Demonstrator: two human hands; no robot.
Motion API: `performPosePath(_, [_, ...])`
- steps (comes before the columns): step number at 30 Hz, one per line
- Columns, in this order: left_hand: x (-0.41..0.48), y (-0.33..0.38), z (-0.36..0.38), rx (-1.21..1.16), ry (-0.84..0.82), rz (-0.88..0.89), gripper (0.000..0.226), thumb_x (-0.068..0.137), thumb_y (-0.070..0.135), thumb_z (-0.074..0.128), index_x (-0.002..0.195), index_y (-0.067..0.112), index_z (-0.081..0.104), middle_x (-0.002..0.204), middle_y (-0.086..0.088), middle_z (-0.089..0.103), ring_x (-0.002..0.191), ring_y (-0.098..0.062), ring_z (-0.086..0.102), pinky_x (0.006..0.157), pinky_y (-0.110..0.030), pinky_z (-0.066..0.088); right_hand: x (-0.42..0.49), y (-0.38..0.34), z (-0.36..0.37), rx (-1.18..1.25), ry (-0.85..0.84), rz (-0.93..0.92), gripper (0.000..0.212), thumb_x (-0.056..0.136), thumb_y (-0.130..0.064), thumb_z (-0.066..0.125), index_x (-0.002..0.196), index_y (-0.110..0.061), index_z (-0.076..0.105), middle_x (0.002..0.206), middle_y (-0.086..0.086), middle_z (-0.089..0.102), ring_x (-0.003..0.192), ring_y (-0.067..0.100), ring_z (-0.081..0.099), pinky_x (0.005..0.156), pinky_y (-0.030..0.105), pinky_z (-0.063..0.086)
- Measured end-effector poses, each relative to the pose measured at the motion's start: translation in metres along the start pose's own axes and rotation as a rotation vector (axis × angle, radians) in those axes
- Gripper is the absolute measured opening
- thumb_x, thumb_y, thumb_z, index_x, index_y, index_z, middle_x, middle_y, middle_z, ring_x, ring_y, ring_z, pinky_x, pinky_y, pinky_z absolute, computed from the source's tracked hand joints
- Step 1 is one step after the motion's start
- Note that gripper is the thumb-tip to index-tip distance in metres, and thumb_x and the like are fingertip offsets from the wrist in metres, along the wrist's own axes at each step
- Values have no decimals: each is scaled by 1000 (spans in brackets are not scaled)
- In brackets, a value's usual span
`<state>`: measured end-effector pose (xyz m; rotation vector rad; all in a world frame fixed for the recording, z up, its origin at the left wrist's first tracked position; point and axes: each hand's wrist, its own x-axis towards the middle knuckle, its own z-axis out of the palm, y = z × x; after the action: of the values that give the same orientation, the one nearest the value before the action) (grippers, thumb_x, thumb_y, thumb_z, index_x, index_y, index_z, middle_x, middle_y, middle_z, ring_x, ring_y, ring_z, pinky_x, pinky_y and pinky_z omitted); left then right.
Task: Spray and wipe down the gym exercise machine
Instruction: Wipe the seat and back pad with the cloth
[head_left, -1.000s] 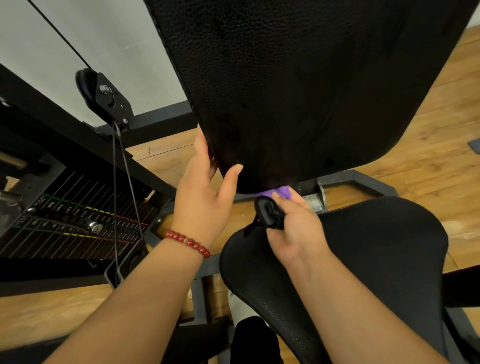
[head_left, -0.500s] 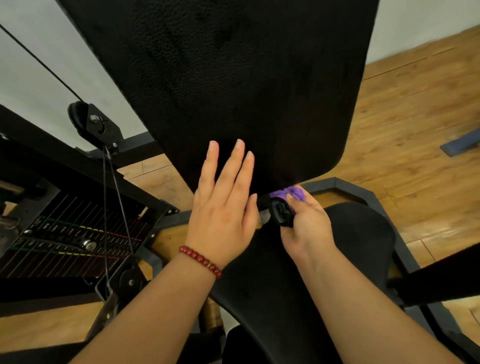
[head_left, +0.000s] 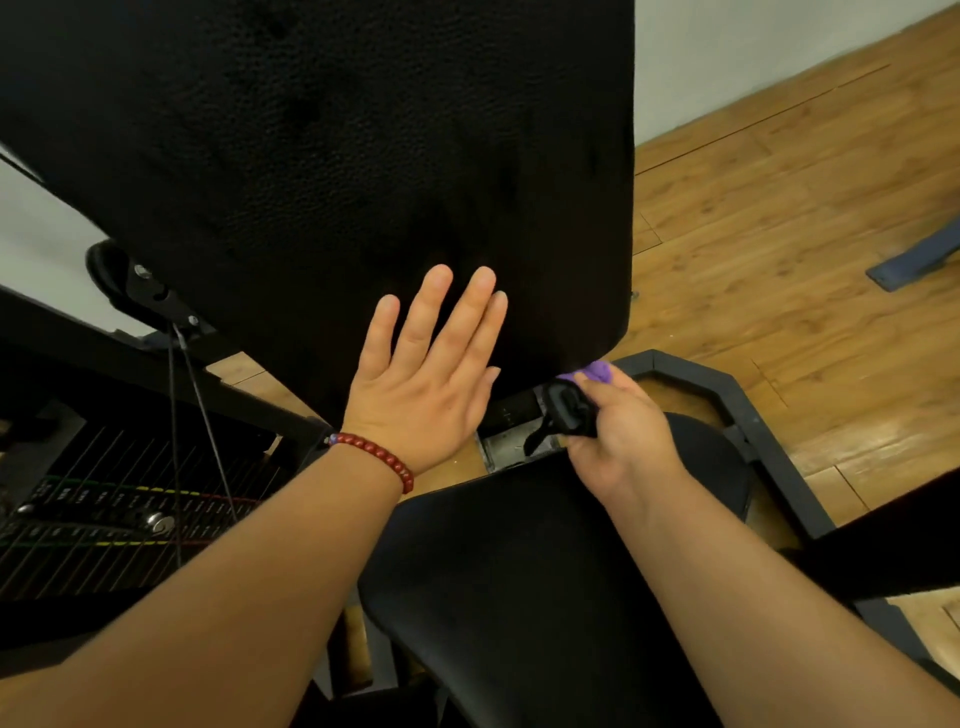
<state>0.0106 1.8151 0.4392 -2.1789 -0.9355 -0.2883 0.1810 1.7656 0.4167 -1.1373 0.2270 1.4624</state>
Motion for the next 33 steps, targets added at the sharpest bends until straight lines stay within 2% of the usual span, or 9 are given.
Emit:
performPosePath(3, [-1,2,4,18,16,10,72,101,44,36,155,9,5,161,-10,-18,147,-32,-19,118,-48,-15,4,-4,3,70,3,-10,31,98,1,44,112,-14,67,102,10,74,94,23,72,89,39,56])
performPosePath(8, [-2,2,7,36,28,25,74,100,44,37,155,8,4,161,-11,-18,147,-32,-19,118,-48,-15,-6,13,7,-110,-65,78,28,98,-3,46,106,-17,69,100,7,74,94,22,71,84,38,56])
performPosePath(13, [-1,1,10,46,49,39,74,100,43,38,155,7,5,162,-11,-15,148,-32,-17,118,-49,-13,11,-19,4,76,83,6,34,96,1,45,105,-21,69,107,7,70,94,20,69,65,30,57])
performPosePath(16, [-1,2,10,47,53,43,73,100,43,38,155,7,6,161,-12,-16,148,-32,-17,118,-49,-13,4,-6,6,-26,16,29,33,98,-2,43,105,-20,69,105,6,73,96,21,70,77,34,57])
performPosePath(20, [-1,1,11,49,57,47,73,100,42,38,155,6,6,161,-12,-16,148,-32,-17,118,-49,-13,-3,8,4,-126,-52,84,30,98,-3,44,111,-15,68,103,9,74,95,24,71,74,37,56])
performPosePath(25, [-3,1,11,53,52,52,73,100,42,38,155,6,5,161,-12,-16,148,-32,-17,118,-49,-14,10,-17,-1,80,23,16,35,97,0,43,119,-18,64,110,8,69,91,19,71,62,29,57])
performPosePath(26, [-2,1,10,59,51,56,74,100,42,39,155,6,5,161,-12,-15,148,-32,-17,118,-49,-13,9,-14,-1,76,7,5,35,98,0,42,116,-18,65,109,7,71,90,19,72,65,29,58])
performPosePath(30, [-1,1,6,35,34,69,73,101,41,38,154,6,4,162,-12,-12,148,-31,-17,118,-48,-13,1,0,-8,76,-105,3,37,98,0,42,126,-12,61,115,11,71,103,23,70,96,41,52])
performPosePath(33, [-1,0,0,-2,10,48,72,100,38,40,155,7,4,162,-12,-5,148,-29,-16,119,-47,-12,-1,-1,-14,110,-150,-16,35,98,-3,45,131,-8,58,118,13,69,108,24,68,101,43,48])
